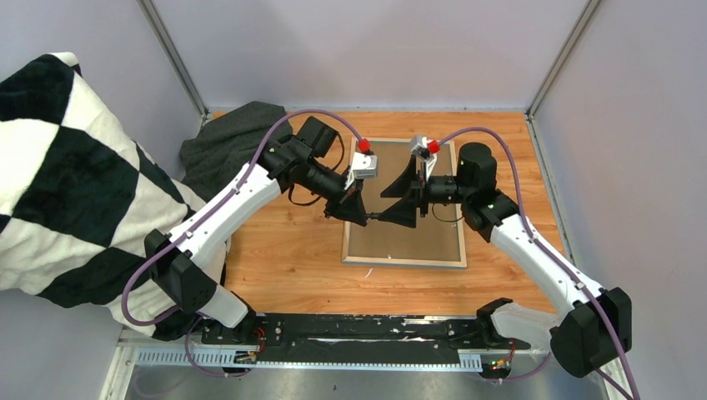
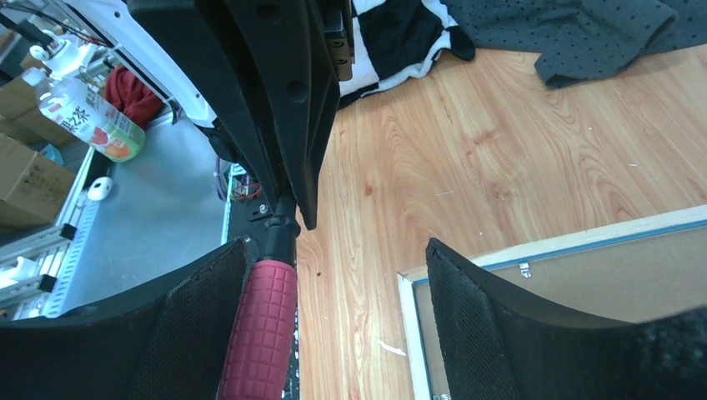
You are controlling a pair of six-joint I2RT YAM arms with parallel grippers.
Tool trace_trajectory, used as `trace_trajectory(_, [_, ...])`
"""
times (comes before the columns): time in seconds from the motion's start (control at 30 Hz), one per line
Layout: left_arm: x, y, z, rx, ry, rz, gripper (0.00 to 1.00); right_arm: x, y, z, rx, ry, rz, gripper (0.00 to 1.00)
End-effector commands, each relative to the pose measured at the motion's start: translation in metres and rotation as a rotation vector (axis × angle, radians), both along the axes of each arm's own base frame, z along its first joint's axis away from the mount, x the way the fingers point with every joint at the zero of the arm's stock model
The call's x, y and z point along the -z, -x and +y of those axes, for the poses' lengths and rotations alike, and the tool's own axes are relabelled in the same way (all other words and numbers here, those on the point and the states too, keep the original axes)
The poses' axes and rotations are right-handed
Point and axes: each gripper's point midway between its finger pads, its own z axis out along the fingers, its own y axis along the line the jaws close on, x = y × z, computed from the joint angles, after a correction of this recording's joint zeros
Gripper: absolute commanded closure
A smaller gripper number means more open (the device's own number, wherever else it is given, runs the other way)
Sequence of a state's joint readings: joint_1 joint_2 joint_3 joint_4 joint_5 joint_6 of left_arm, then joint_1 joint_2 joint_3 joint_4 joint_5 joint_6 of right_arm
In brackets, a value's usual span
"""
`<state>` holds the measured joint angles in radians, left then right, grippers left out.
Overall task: Take the photo out of the frame
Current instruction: Pick up the screwdriver from the center of the board.
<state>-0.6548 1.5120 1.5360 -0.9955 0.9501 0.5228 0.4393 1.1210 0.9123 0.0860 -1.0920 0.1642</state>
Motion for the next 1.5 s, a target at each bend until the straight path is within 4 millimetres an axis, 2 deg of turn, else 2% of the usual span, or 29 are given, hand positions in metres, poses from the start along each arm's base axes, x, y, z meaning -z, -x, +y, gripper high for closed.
trace_trajectory(0.0, [-0.015, -0.003, -0.005, 0.001, 0.039, -0.008, 1.00, -0.007, -0.001, 0.001, -0.004, -0.054, 0.015, 0.21])
trace_trajectory(0.33, [-0.011, -0.011, -0.006, -0.012, 0.029, 0.003, 1.00, -0.008, 0.010, -0.002, -0.013, -0.099, -0.006, 0.21])
trace_trajectory(0.5, [-0.004, -0.013, -0.007, -0.018, 0.014, 0.027, 1.00, -0.016, 0.017, -0.003, -0.023, -0.139, -0.021, 0.20])
trace_trajectory(0.87, [-0.006, -0.019, -0.007, -0.044, 0.026, 0.022, 1.00, -0.002, 0.007, -0.002, 0.041, -0.160, -0.018, 0.21])
trace_trajectory(1.47, [-0.001, -0.029, -0.006, -0.108, 0.011, 0.002, 1.00, -0.006, 0.016, 0.004, 0.003, -0.188, 0.022, 0.27])
